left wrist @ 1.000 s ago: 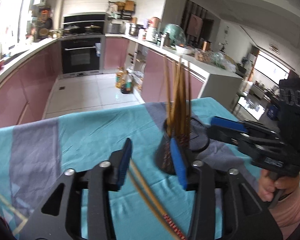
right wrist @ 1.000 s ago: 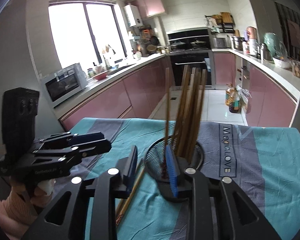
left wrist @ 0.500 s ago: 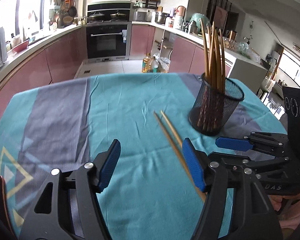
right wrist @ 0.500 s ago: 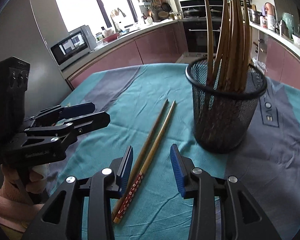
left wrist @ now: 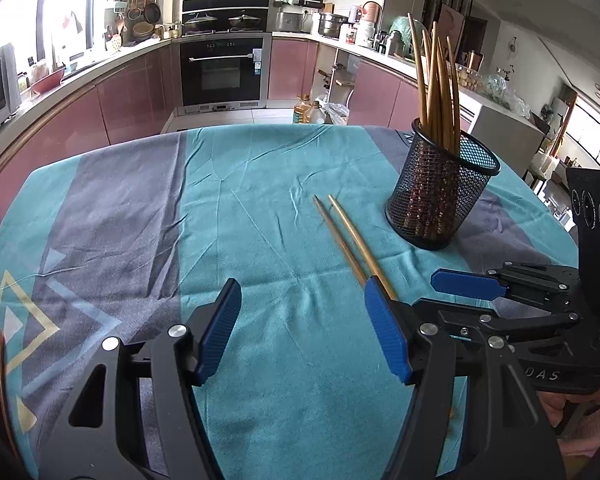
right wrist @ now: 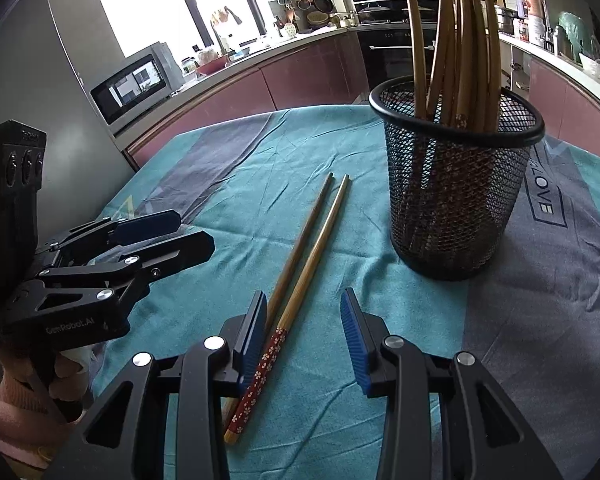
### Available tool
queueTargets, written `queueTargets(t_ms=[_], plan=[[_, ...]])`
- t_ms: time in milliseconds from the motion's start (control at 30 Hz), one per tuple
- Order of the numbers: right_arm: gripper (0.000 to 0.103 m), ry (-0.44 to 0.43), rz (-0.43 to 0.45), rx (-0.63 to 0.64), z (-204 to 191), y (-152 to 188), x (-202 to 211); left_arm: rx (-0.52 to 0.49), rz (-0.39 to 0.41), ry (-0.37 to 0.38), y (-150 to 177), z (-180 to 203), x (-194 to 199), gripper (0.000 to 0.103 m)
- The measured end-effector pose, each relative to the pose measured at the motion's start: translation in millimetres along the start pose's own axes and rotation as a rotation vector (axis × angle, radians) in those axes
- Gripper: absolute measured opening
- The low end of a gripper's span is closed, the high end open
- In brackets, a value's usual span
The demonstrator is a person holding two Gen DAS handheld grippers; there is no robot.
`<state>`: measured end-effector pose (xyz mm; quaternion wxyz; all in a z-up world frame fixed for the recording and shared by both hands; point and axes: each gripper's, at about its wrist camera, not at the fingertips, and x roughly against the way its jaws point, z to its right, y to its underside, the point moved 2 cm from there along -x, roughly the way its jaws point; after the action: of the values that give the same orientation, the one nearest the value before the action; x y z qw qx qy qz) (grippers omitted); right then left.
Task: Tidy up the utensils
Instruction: 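Withdraw both grippers from the cup back over the last two chopsticks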
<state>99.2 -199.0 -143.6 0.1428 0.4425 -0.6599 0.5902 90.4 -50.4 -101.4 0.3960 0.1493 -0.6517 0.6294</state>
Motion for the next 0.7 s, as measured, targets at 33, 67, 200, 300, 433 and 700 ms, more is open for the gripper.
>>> queueTargets(t_ms=[33, 67, 200, 300, 433, 700], plan=[[0.037, 0.0, -0.003, 0.001, -0.2, 0.2, -0.9, -0.001, -0.001, 0.001, 0.6, 0.4, -0.3, 0.064], [0.037, 0.0, -0.006, 0.002, -0.8, 0.5, -2.0, -0.002, -0.002, 0.0, 0.9, 0.7, -0.7, 0.064], [0.037, 0.007, -0.02, 0.008, -3.8, 0.9, -6.8, -0.001, -0.007, -0.001, 1.4, 1.2, -1.2, 0.064], [0.036, 0.021, -0.029, 0.021, -5.7, 1.8, -9.8, 0.002, -0.009, 0.001, 1.1, 0.4, -2.2, 0.064], [0.035, 0.039, -0.044, 0.035, -7.5, 3.6, -13.2, 0.004, -0.016, 0.005, 1.8, 0.2, -4.7, 0.064], [0.026, 0.053, -0.056, 0.026, -1.8, 2.8, -12.6, -0.004, -0.038, 0.016, 4.0, 3.3, -13.1, 0.064]])
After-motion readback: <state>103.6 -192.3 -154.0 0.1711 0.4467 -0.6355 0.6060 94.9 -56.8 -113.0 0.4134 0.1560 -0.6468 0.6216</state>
